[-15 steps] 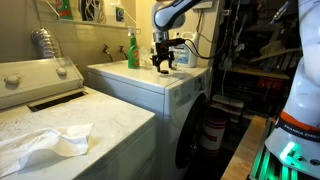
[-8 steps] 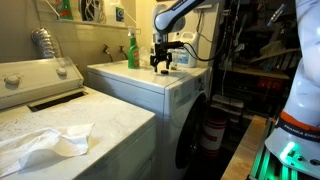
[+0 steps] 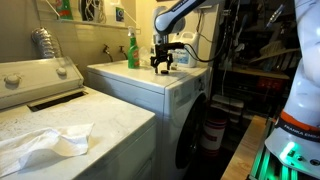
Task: Put the black lid on the clear container
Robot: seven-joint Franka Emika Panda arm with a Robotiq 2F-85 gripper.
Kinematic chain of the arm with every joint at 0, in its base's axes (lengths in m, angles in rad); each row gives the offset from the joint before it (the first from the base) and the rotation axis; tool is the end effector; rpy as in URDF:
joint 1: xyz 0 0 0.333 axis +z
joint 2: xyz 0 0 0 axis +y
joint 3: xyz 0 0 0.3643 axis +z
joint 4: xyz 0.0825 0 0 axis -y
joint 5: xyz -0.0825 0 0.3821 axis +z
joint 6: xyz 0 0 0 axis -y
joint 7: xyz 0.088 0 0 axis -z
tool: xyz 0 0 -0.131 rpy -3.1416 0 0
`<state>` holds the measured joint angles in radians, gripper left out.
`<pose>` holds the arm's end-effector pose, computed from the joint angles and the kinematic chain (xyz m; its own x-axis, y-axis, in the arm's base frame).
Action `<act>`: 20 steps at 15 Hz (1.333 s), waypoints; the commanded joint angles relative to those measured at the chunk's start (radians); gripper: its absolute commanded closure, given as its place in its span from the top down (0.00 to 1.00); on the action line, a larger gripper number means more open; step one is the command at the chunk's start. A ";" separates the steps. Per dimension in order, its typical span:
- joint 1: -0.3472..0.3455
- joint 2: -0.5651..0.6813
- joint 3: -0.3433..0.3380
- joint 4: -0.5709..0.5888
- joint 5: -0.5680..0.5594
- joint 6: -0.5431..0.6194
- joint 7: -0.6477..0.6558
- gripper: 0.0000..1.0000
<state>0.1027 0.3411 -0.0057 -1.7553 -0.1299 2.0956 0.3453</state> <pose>0.6575 0.0553 0.3978 0.9831 -0.1798 0.0343 -0.1825 -0.9772 0.1088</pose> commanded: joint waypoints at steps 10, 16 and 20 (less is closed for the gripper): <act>-0.004 -0.021 -0.009 0.008 0.025 -0.037 0.017 0.30; -0.014 -0.092 -0.023 0.092 0.022 -0.132 0.047 0.30; -0.042 -0.127 -0.039 0.154 0.028 -0.215 0.070 0.30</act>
<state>0.0846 0.2389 -0.0342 -1.6263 -0.1198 1.9394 0.3911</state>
